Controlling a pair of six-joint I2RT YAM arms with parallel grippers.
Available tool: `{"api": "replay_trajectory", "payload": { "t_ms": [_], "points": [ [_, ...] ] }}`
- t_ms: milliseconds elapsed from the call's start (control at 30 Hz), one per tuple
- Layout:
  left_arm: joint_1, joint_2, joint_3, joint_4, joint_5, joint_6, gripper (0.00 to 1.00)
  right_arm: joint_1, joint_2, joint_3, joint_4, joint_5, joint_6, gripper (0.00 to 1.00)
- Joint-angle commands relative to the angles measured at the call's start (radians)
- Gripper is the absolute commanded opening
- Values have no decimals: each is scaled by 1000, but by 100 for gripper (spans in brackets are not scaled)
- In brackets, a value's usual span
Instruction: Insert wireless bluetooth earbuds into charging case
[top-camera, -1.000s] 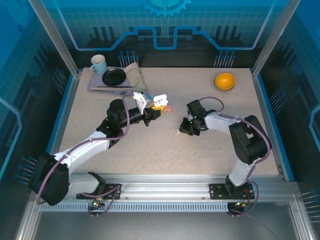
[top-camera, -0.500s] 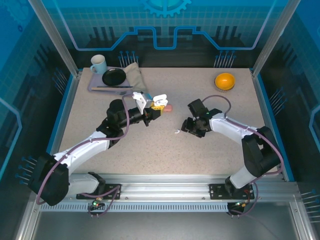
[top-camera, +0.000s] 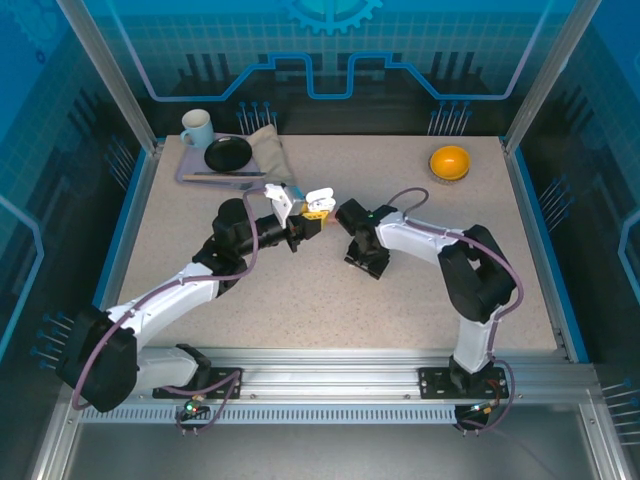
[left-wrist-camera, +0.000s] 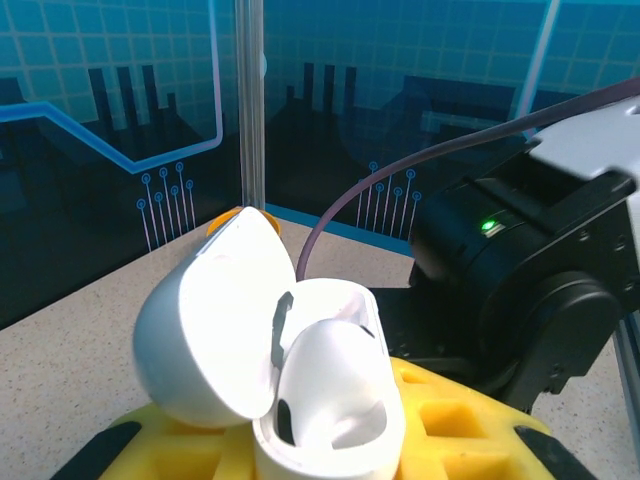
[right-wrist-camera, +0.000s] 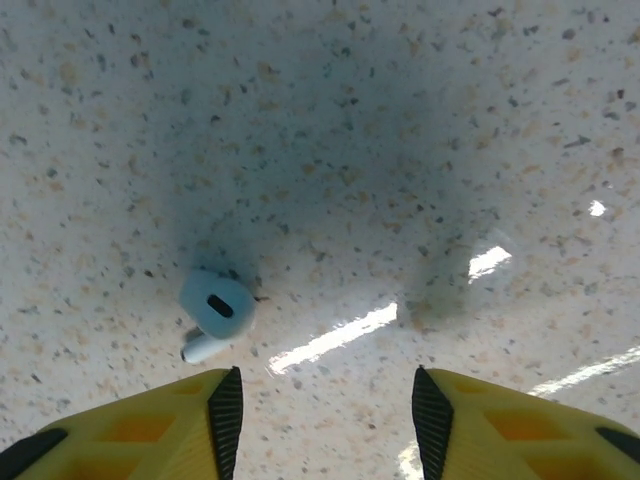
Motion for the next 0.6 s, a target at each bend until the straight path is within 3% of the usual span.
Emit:
{"api": "replay_trajectory", "payload": {
  "t_ms": [0,567],
  "points": [
    [9,-32,-4,53,-14,-4,0,13,29,65,-44,53,50,50],
    [9,-23,-20,83,-21,-17,0,13,147,133,-64,43,72,44]
  ]
}}
